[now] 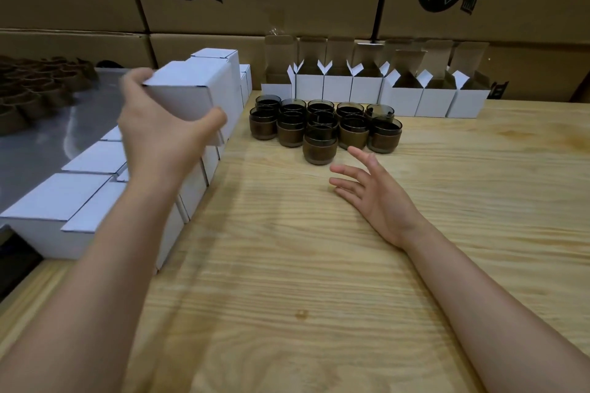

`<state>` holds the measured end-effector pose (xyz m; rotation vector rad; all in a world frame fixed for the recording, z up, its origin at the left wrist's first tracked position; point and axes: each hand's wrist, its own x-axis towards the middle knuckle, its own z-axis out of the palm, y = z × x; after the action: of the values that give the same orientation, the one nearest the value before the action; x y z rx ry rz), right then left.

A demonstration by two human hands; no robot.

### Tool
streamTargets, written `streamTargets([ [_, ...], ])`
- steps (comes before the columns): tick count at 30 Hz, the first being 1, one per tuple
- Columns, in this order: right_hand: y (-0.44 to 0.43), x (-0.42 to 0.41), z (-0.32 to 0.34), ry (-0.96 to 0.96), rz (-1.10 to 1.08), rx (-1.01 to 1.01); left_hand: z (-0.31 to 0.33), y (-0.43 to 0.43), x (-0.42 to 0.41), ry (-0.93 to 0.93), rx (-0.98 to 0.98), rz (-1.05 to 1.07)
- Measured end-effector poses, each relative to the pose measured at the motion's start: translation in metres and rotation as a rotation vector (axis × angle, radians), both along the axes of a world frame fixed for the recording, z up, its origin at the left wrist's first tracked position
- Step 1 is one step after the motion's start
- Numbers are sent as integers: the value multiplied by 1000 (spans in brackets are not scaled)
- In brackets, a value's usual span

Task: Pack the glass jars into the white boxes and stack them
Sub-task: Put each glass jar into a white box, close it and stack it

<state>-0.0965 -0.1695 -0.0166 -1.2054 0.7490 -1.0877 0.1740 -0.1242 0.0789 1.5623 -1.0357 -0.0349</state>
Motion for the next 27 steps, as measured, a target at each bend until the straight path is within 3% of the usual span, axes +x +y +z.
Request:
streamTargets([
  [9, -2, -1, -1, -24, 12, 27, -9, -23, 48, -1, 198, 79],
  [20, 0, 0, 1, -35, 24, 45, -12, -18, 39, -62, 168, 9],
  [22, 0, 1, 2, -37, 24, 48, -7, -8, 25, -257, 9, 36],
  [24, 1, 1, 3, -36, 23, 49, -3, -2, 5, -496, -294, 18],
  [26, 1, 1, 3, -32, 22, 52, -8, -5, -24, -632, -523, -93],
  [27, 1, 1, 3, -30, 21, 52, -15, -7, -42, -655, -545, -191],
])
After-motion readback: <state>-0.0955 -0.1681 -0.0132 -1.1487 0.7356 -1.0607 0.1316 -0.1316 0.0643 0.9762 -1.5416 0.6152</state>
